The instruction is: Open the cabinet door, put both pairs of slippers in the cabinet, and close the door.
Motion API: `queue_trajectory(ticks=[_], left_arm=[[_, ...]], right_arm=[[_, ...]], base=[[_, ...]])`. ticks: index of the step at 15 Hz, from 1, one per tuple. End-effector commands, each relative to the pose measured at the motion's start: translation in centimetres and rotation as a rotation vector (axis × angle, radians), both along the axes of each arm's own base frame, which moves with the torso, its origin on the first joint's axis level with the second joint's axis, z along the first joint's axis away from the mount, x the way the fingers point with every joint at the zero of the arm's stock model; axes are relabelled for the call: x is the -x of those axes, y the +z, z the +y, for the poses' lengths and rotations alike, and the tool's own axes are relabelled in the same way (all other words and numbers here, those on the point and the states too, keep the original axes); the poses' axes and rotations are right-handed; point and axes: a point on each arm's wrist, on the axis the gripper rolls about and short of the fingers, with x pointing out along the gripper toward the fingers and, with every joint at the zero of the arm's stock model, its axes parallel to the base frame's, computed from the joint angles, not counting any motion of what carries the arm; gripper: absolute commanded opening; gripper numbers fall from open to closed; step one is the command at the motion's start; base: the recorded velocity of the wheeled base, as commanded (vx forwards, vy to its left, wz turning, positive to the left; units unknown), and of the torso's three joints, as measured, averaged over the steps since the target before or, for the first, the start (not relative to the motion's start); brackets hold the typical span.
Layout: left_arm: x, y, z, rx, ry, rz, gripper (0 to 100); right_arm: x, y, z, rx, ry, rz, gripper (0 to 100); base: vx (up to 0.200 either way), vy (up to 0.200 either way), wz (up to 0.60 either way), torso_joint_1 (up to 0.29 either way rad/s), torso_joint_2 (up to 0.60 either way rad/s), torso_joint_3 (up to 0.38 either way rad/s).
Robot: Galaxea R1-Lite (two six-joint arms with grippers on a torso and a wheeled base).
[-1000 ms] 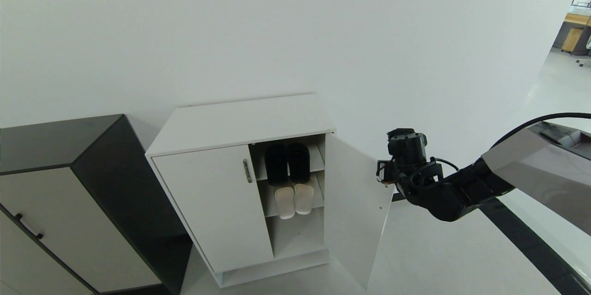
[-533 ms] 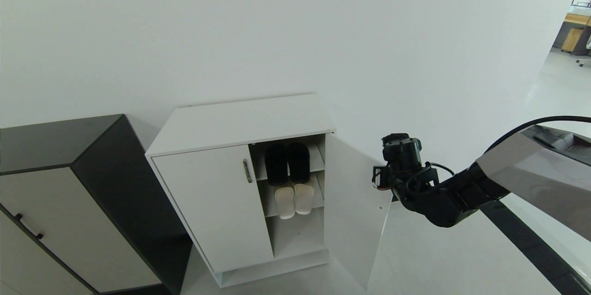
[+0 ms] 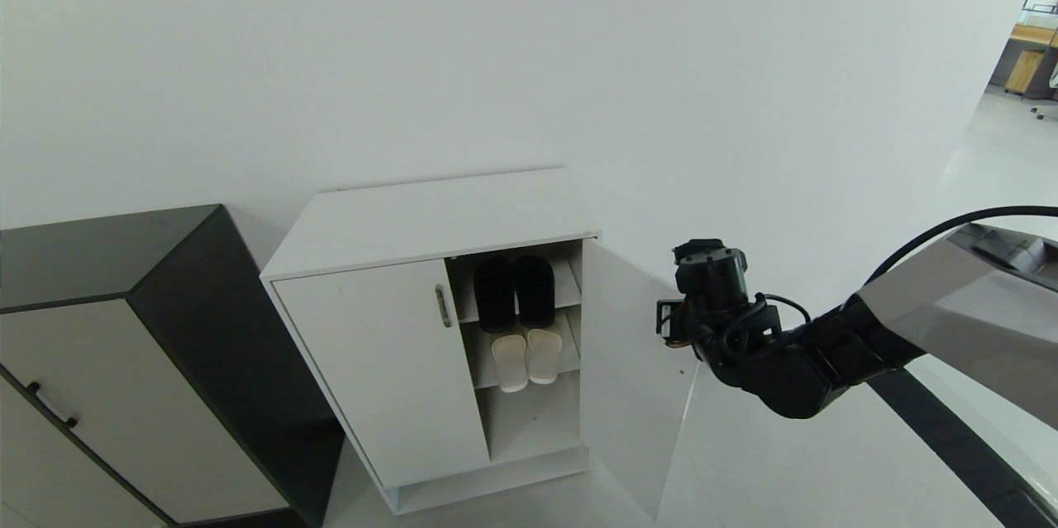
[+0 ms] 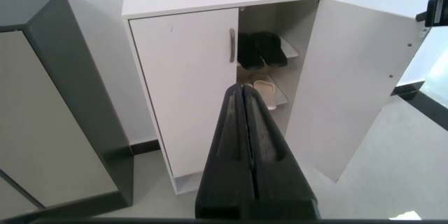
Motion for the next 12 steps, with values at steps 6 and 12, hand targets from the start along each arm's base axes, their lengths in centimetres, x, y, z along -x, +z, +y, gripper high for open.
queue_trajectory(ticks=[6,12], left_arm=[[0.0,0.0,0.0,0.000,0.000,0.000,0],[0.0,0.0,0.0,0.000,0.000,0.000,0]], right_arm=[[-3.6,-1.0,-2.5,-0.010,-0.090,-0.014,0],[-3.8,-1.7,-2.6,0.000,-0.094,0.001,0]], base=[[0.000,0.000,0.00,0.000,0.00,0.000],[0.000,0.000,0.00,0.000,0.00,0.000]])
